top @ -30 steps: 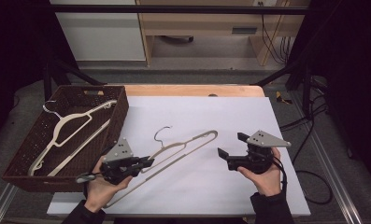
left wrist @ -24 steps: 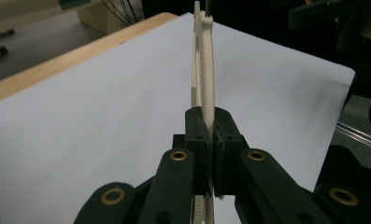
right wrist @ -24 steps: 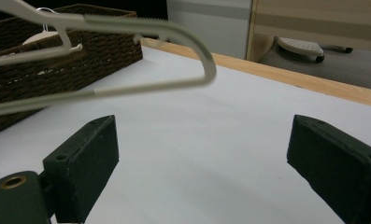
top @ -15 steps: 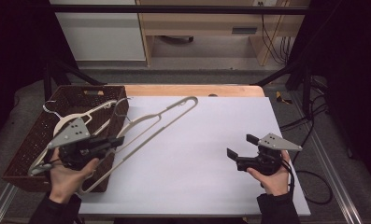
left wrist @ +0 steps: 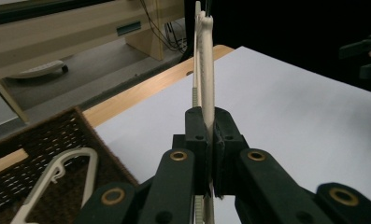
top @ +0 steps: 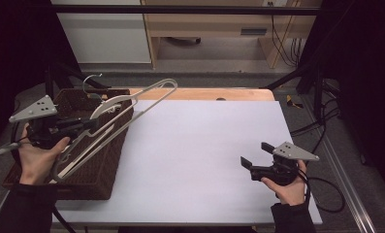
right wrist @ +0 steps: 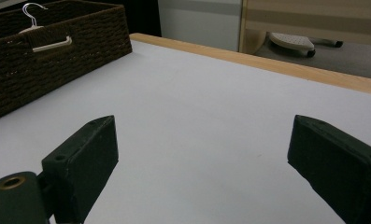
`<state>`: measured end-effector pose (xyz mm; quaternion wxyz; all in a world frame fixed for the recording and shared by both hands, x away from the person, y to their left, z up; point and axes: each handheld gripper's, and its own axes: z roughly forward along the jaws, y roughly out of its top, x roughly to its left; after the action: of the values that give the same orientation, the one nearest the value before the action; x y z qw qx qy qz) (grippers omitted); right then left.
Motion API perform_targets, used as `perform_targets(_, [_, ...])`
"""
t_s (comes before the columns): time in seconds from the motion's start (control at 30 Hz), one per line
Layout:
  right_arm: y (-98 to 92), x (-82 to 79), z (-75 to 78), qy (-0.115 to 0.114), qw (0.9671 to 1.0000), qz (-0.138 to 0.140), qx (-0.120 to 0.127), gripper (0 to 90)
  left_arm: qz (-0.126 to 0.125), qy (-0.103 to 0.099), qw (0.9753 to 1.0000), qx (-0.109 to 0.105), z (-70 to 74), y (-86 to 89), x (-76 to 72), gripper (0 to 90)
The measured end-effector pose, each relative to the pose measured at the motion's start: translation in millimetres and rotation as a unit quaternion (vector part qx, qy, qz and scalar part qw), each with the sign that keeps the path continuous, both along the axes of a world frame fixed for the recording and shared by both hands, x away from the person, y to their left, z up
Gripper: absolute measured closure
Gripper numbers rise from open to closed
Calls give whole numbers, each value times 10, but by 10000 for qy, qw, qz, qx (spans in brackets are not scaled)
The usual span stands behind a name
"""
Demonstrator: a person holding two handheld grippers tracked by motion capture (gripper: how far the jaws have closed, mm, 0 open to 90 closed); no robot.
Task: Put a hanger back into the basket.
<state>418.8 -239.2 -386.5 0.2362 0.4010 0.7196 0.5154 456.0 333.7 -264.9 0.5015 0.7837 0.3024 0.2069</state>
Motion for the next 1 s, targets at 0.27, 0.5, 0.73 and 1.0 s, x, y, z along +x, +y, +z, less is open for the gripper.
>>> perform_targets(0.27, [22, -7, 14, -17, 10000, 15, -12, 90, 170, 51, 9997, 169, -77, 375, 192, 867])
perform_targets(0.5, [28, -7, 23, -25, 10000, 35, -8, 90, 288, 134, 9994, 127, -116, 700, 266, 867])
perform_targets(0.73, [44, 6, 6, 7, 10000, 44, -36, 90, 473, 282, 9984, 114, -184, 1031, 304, 867])
perform_targets(1.0, [58, 21, -9, 50, 9999, 71, -77, 92, 538, 373, 9978, 106, -288, 1298, 296, 867])
